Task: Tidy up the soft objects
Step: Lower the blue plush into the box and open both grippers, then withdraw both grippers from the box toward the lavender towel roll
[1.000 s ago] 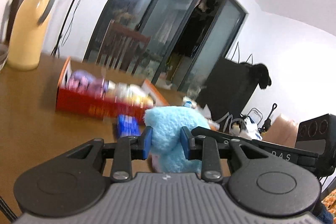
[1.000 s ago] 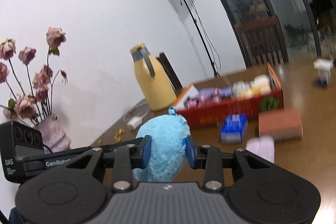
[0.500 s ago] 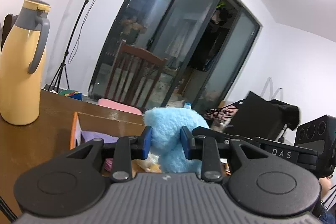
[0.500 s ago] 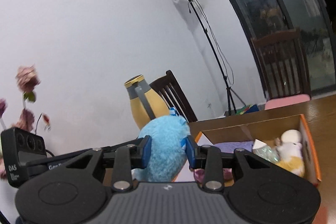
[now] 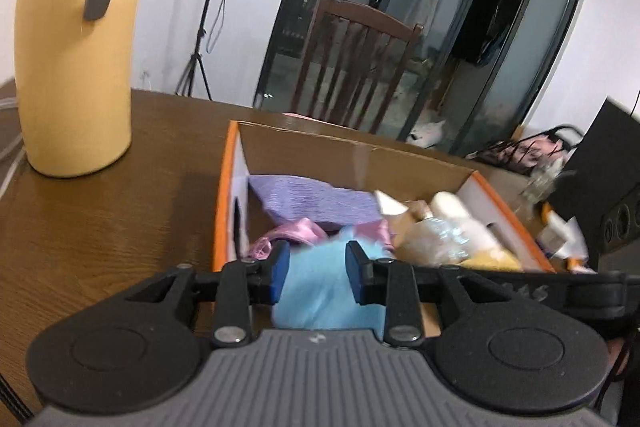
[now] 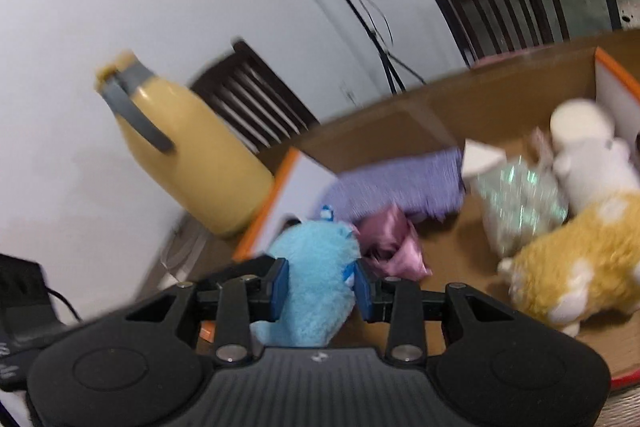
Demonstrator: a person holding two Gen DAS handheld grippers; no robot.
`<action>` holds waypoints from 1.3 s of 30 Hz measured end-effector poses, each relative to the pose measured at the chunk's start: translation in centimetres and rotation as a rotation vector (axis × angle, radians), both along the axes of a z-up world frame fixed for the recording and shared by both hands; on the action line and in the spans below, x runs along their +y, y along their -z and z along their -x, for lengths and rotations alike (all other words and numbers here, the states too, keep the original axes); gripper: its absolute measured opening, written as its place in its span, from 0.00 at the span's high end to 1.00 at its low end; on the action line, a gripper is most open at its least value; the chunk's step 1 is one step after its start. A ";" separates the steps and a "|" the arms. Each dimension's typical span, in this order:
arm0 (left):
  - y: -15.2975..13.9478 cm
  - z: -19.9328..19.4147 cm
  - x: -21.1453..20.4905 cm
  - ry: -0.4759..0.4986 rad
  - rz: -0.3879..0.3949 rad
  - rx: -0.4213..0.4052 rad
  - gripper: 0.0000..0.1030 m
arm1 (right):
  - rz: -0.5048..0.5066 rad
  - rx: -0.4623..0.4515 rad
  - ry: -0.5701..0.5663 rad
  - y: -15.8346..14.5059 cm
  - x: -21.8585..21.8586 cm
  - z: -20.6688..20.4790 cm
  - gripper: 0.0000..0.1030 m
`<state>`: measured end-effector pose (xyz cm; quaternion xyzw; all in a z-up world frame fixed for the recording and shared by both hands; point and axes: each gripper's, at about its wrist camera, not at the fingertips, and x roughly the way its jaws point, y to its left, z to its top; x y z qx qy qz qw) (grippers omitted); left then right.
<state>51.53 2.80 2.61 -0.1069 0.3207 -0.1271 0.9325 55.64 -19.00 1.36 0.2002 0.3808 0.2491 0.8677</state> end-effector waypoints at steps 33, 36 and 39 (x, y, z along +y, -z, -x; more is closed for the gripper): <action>-8.9 32.8 -3.0 -0.075 -0.193 -0.484 0.15 | 0.427 -0.592 0.186 -12.3 -12.0 32.9 0.11; -7.2 36.0 -3.3 -0.078 -0.192 -0.463 0.13 | 0.423 -0.589 0.156 -10.3 -11.3 35.7 0.09; -5.4 38.9 -3.2 -0.100 -0.204 -0.445 0.10 | 0.435 -0.581 0.143 -8.3 -11.0 38.7 0.09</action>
